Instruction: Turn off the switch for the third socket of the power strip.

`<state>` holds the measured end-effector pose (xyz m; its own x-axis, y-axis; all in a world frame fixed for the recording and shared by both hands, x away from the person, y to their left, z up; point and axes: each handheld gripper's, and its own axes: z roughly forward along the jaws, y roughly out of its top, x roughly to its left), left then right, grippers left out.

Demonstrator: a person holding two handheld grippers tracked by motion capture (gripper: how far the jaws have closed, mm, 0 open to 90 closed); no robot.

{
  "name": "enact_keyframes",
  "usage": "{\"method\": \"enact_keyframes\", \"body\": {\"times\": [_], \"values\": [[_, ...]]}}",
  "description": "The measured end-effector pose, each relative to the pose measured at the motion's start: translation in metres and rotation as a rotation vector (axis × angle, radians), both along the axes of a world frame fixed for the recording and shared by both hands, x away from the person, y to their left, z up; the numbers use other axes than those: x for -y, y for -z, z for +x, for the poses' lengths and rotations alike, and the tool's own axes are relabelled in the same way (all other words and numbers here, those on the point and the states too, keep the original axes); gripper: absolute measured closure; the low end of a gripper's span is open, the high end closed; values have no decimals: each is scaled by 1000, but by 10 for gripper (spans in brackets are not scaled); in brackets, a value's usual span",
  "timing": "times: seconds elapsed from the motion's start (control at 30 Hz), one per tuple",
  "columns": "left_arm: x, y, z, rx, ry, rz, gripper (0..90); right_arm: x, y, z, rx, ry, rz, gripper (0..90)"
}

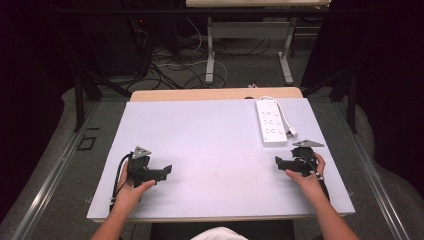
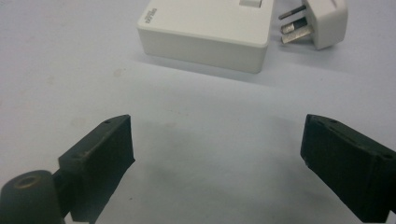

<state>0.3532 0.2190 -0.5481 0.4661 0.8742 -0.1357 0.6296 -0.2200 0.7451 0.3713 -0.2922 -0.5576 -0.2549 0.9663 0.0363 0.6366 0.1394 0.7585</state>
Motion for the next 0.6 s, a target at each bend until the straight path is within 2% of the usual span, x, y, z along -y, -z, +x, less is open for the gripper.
{"method": "enact_keyframes", "body": {"times": [0.1,0.33,0.53,0.6], "values": [[0,-1,-1,6,2,-6,6,-5,-6,-6,31,-15,-15,82],[1,-4,-5,6,7,-11,8,-15,-15,-11,59,-35,-21,82],[3,-7,-9,18,25,-21,11,-15,-18,-7,45,-34,-17,82],[2,-8,-9,19,32,-9,14,-15,-19,-6,46,-30,-25,82]]}}
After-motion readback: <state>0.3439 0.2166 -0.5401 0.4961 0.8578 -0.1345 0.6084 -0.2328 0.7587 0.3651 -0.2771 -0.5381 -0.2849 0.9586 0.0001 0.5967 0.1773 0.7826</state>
